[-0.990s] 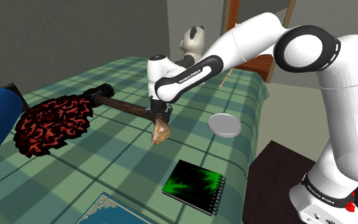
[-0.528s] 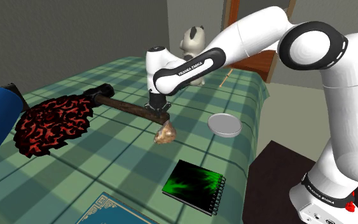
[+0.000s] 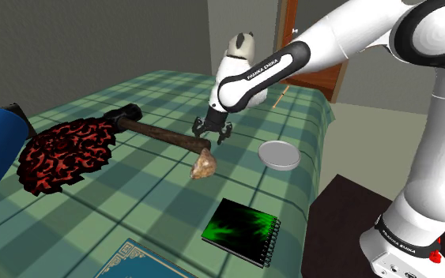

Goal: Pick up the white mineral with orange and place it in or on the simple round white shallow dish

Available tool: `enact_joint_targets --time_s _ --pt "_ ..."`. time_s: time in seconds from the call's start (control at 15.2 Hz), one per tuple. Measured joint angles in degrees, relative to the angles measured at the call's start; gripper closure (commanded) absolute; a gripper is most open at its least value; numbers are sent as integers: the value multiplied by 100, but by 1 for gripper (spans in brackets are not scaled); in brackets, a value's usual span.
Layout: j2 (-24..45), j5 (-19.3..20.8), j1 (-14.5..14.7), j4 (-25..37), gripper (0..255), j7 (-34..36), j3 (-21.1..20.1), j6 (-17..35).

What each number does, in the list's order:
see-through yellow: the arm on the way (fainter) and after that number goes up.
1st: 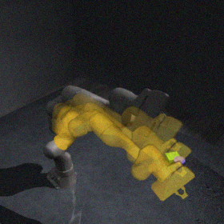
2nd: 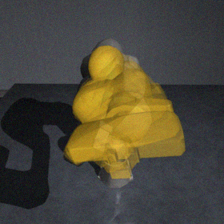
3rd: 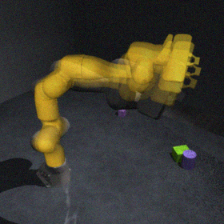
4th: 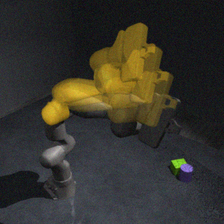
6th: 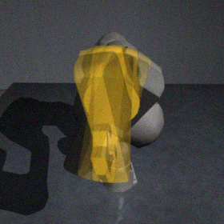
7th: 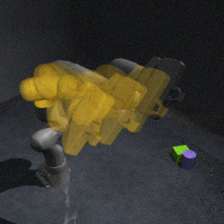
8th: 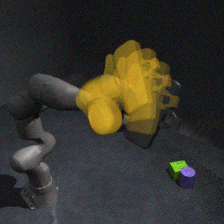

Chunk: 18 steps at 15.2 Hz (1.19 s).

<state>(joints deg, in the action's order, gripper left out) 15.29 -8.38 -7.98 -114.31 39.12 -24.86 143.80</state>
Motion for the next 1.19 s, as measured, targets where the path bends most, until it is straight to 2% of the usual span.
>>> enact_joint_targets --time_s 0.13,0.2,0.26,0.4,0.66,1.06,1.12,1.19 --pt "-473 -1591 -717 -813 0 -1413 -513 543" --pt "-542 -2052 -854 -972 0 -1811 -625 678" --pt "-527 -2268 -903 -1044 0 -2005 -679 791" --pt "-406 -2395 -911 -1072 0 -2143 -718 963" --pt "-118 -2342 -807 -1034 0 -2124 -723 1243" --pt "-50 -2311 -778 -1008 0 -2106 -713 1292" --pt "-50 -2311 -778 -1008 255 -2106 -713 1292" --pt "-51 -2311 -778 -1006 255 -2106 -714 1293"
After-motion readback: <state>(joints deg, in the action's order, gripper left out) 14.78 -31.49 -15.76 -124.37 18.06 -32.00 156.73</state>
